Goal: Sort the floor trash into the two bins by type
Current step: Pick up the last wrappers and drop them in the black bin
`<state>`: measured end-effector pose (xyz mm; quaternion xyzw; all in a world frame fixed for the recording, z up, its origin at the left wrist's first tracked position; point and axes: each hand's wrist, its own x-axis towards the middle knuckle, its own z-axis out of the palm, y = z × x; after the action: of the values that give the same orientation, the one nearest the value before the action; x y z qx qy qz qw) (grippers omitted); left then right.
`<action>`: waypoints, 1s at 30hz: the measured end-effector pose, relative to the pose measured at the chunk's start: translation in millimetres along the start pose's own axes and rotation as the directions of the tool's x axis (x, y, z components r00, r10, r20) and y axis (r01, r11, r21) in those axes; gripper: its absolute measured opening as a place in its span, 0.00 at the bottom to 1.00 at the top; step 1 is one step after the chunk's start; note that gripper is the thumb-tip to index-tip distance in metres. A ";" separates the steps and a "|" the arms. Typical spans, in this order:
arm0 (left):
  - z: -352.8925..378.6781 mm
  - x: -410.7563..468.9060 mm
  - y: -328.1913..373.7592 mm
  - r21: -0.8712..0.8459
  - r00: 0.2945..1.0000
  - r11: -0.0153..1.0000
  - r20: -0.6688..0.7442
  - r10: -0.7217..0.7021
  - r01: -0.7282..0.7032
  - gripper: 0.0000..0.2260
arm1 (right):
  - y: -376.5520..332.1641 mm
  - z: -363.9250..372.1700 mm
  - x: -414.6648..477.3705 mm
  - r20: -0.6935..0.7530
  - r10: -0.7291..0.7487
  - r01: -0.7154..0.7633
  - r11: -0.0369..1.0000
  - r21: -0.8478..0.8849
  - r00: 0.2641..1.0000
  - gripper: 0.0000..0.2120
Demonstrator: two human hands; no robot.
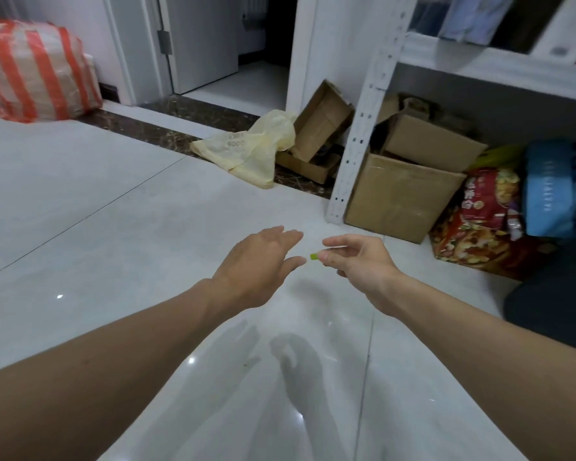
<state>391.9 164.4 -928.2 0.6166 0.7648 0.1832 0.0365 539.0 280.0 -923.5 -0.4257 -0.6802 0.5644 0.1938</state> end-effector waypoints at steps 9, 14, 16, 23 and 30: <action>10.5 59.9 130.5 0.204 0.980 0.960 -0.004 0.197 -0.192 0.25 | 0.3 -141.4 -30.5 -0.246 -0.317 0.172 0.864 -0.473 0.916 0.05; 5.9 92.7 212.3 0.182 0.958 0.947 -0.062 0.281 -0.266 0.25 | -3.5 -226.8 -63.4 -0.348 -0.379 0.169 0.846 -0.505 0.858 0.05; 3.6 102.6 248.2 0.200 0.950 0.936 -0.061 0.307 -0.290 0.25 | -7.0 -261.7 -80.5 -0.372 -0.393 0.158 0.836 -0.525 0.841 0.06; -0.9 133.4 381.5 0.239 0.895 0.886 -0.117 0.431 -0.396 0.24 | -4.9 -392.1 -137.7 -0.514 -0.384 0.072 0.847 -0.526 0.767 0.07; 16.4 155.4 506.4 0.248 0.804 0.795 -0.091 0.587 -0.553 0.25 | 30.0 -503.5 -181.4 -0.644 -0.323 -0.112 0.835 -0.539 0.694 0.08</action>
<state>830.5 404.3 -752.3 0.8019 0.5579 0.1539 -0.1481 1026.6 438.7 -767.1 -0.6049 -0.7053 0.1271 0.3470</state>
